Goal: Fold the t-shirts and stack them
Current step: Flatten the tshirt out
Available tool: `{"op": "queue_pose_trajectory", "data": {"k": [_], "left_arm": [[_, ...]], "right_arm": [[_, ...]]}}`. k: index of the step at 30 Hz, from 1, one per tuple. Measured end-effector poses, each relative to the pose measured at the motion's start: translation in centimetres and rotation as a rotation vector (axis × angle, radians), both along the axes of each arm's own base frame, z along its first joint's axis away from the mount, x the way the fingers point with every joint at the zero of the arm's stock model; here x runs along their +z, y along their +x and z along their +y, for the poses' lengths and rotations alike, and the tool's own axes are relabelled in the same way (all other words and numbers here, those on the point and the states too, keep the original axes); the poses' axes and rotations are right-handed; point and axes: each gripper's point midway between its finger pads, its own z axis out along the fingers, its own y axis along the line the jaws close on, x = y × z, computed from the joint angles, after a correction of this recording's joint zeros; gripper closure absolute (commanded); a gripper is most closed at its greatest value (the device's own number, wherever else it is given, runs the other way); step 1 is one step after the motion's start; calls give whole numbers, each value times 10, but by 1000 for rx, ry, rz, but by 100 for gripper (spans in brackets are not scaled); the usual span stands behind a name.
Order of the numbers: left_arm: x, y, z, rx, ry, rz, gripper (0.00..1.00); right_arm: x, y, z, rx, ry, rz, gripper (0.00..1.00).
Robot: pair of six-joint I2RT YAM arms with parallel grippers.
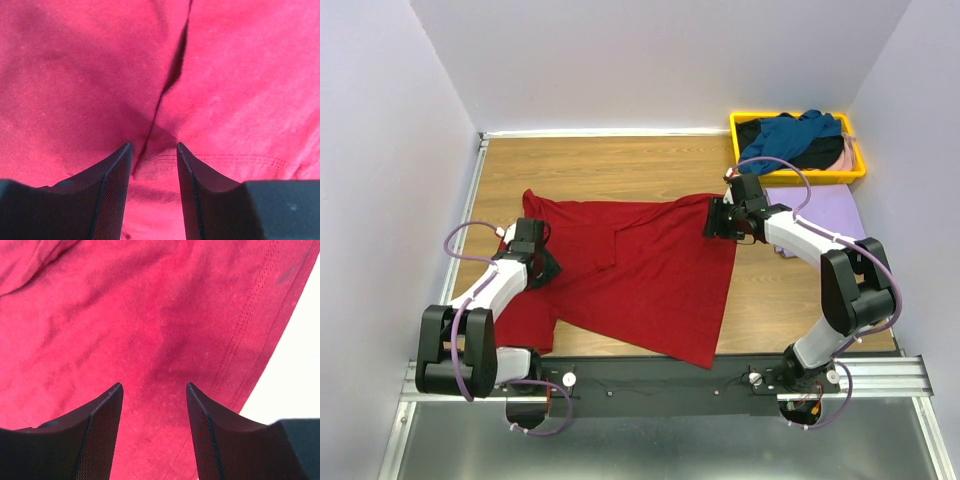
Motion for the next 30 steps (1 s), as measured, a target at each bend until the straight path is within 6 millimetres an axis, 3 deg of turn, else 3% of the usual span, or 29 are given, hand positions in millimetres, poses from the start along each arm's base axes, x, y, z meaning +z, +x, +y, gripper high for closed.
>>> {"op": "queue_pose_trajectory", "data": {"k": [9,18,30], "left_arm": [[1,-1,-13,-53,4,10,57],[19,8,-31,-108,9,-15,57],[14,3,-32,-108,18,-4,58]], "right_arm": [[1,2,1,0,5,-11,39],[2,3,1,-1,7,-12,39],[2,3,2,-5,10,-10,39]]}}
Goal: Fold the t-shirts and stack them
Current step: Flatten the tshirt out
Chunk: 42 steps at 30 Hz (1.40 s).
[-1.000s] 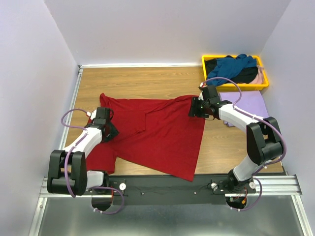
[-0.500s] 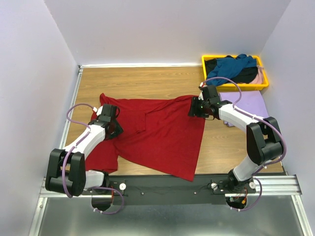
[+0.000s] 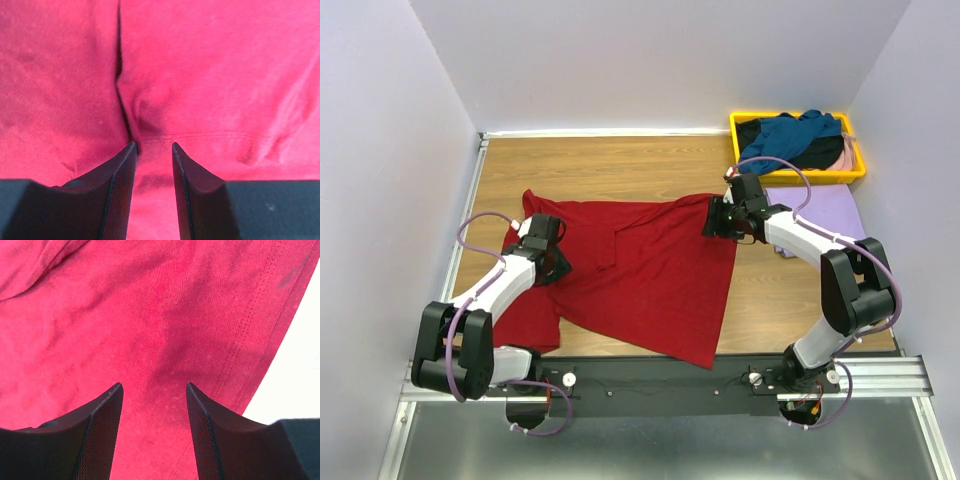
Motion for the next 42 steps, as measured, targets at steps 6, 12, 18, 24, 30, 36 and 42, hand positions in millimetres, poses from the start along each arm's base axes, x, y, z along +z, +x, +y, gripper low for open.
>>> {"op": "queue_pose_trajectory", "data": {"k": [6,12,18,24,30,36,42], "left_arm": [[-13,-10,2,4,7,40,57],[-13,-9,4,12,17,34,57],[-13,-6,9,26,45,32,57],[-9,-3,20,45,103,26,57],[-16,-4,23,38,128,55,61],[-18,-5,23,28,134,61,74],[-12,-2,23,23,134,51,98]], "right_arm": [[-2,-1,0,0,-1,3,39],[-5,-4,-1,-1,-3,11,39],[-6,-4,-2,-1,-4,13,39],[-6,-4,-2,-1,-4,13,39],[-6,-4,-1,-1,-4,12,39],[-7,-5,-2,-1,-4,14,39],[-7,-5,-2,-1,-5,15,39]]}}
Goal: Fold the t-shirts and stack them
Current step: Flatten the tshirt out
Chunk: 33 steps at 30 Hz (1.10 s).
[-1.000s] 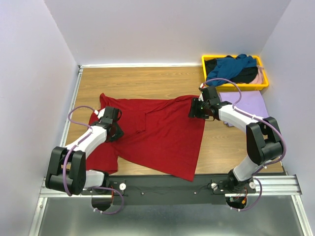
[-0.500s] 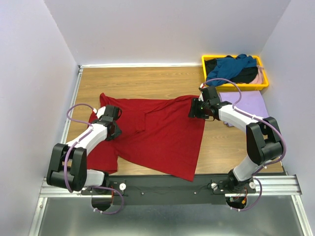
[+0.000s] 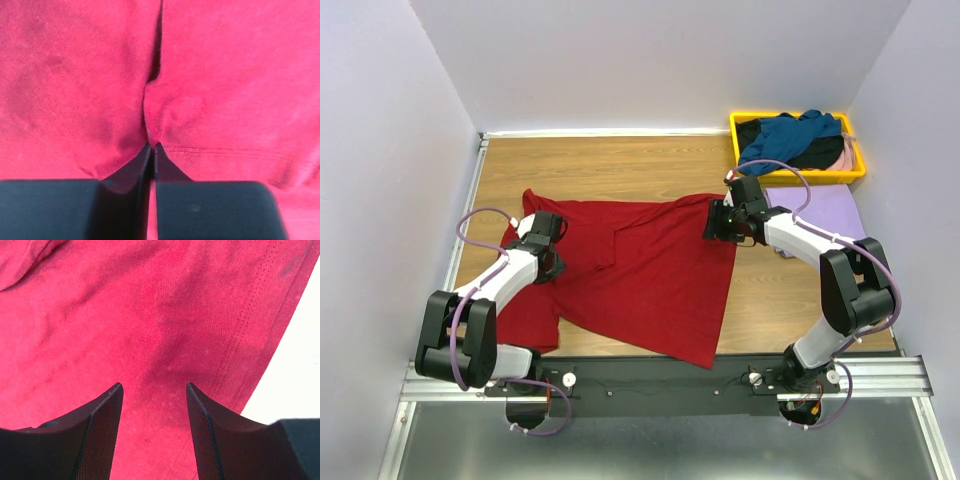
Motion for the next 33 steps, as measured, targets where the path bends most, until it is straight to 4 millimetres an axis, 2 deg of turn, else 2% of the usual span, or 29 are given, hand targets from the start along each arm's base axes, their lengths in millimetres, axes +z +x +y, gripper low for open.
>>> {"op": "queue_pose_trajectory", "data": {"k": [8,13,19,33], "left_arm": [[7,4,-1,-6,-5,-20,100],[8,4,-2,-7,-10,-22,89],[13,5,-3,-10,-20,-41,80],[15,8,-11,-28,-58,-55,78]], "right_arm": [[0,0,0,-4,2,1,39],[0,0,0,-4,2,1,39],[0,0,0,-4,2,1,39],[0,0,0,-5,3,1,39]]}}
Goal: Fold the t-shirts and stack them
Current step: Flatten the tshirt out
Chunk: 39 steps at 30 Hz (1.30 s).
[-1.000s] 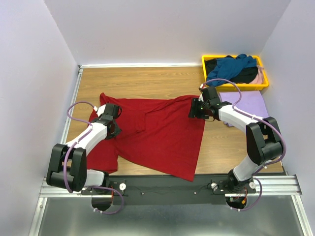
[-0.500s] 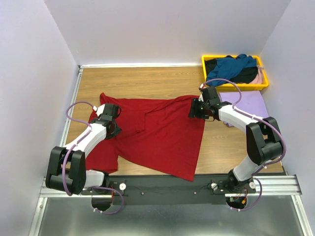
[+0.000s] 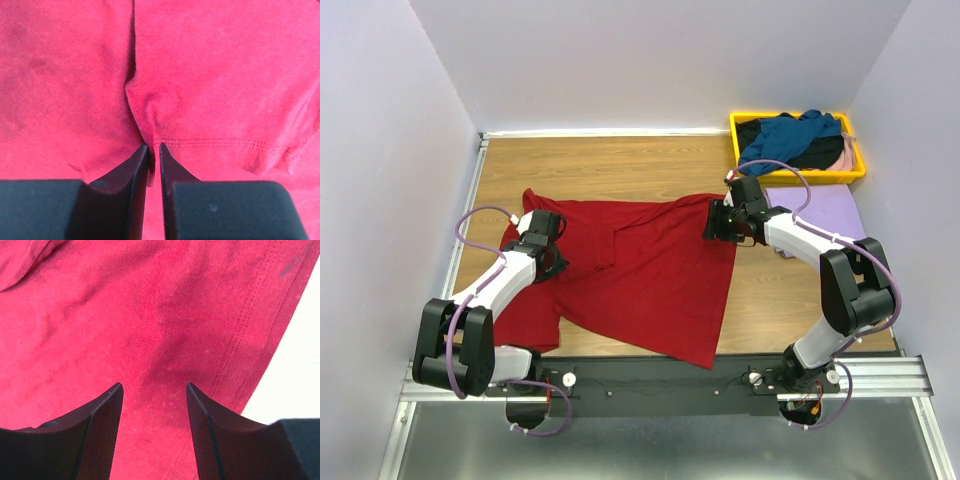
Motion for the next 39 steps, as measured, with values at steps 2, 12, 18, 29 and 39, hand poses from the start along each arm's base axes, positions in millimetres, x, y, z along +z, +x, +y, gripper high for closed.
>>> {"op": "queue_pose_trajectory", "data": {"k": [2,12,18,29,39], "left_arm": [[0,0,-1,-1,-2,0,80],[0,2,-4,-10,-19,-8,100],[6,6,-1,-11,-12,-13,100],[124,99,57,96,30,-325,100],[126,106,99,162,61,-357,100]], "right_arm": [[0,0,0,0,0,0,39],[0,0,0,0,0,0,39],[2,4,-2,-11,-12,-10,39],[23,62,-39,-159,-146,-134,39],[7,84,-52,-195,-134,-100,45]]}}
